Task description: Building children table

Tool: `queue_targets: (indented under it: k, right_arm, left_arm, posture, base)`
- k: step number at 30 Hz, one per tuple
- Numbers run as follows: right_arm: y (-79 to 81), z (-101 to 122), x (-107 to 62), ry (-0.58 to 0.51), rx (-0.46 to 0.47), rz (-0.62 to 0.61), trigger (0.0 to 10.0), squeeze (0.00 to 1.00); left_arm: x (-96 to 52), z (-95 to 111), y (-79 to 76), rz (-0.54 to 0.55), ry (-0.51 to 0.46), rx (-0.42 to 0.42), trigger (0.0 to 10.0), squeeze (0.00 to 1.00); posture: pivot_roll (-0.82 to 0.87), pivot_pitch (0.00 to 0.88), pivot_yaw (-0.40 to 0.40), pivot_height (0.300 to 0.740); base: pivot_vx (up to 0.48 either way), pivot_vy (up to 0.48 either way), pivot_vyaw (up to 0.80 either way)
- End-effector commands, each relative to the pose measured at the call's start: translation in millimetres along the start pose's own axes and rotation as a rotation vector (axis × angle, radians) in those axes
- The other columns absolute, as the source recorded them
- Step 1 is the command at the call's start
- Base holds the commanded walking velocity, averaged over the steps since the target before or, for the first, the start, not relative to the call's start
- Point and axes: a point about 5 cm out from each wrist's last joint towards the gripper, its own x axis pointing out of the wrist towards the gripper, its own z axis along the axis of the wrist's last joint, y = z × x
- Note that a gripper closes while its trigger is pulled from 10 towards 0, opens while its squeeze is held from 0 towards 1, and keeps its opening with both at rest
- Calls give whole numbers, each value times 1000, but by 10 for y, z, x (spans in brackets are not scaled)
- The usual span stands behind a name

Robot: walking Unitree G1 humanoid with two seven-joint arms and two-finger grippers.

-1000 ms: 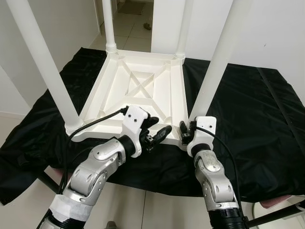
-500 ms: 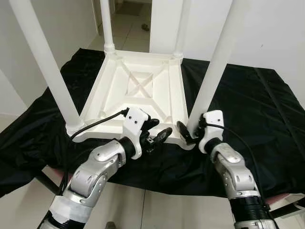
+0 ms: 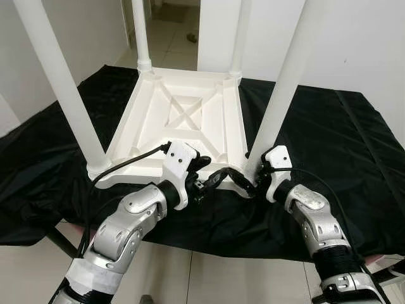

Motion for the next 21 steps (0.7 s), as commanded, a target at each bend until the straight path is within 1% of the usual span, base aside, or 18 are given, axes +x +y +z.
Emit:
queue_targets:
  k: [1,7,9,10,11,13,15,18,21]
  right_arm:
    - [3,-39,-10,5,19,24,0,0]
    - [28,-121,-34,15,21,-2,0,0]
    - [64,-163,-28,23,4,-39,0,0]
    - [88,-209,-24,41,11,-58,0,0]
    - [91,-231,-23,56,-4,-89,0,0]
    - [92,-245,-22,66,-17,-110,0,0]
    - [106,-255,-24,76,-15,-133,0,0]
    - [179,-236,-22,83,35,-262,0,0]
    - [179,-236,-22,83,35,-262,0,0]
  left_arm:
    - [9,11,-10,-48,6,9,10000,0]
    - [9,14,-18,-48,4,9,10000,0]
    - [5,16,-21,-49,5,9,10000,0]
    - [3,16,-23,-49,6,7,10000,0]
    - [4,13,-23,-49,6,6,10000,0]
    - [5,11,-23,-49,7,5,10000,0]
    - [2,10,-27,-50,7,4,10000,0]
    - [-7,4,-40,-51,10,0,10000,0]
    - [-7,4,-40,-51,10,0,10000,0]
  posture:
    - [28,0,-3,740]
    - [32,0,-2,740]
    - [32,0,-2,740]
    - [30,0,-2,740]
    - [30,0,-2,740]
    - [30,0,-2,740]
    - [30,0,-2,740]
    - [31,0,-4,740]
    - [31,0,-4,740]
  base:
    - [0,0,0]
    - [0,0,0]
    - [0,0,0]
    - [0,0,0]
    - [0,0,0]
    - [0,0,0]
    - [0,0,0]
    - [0,0,0]
    - [0,0,0]
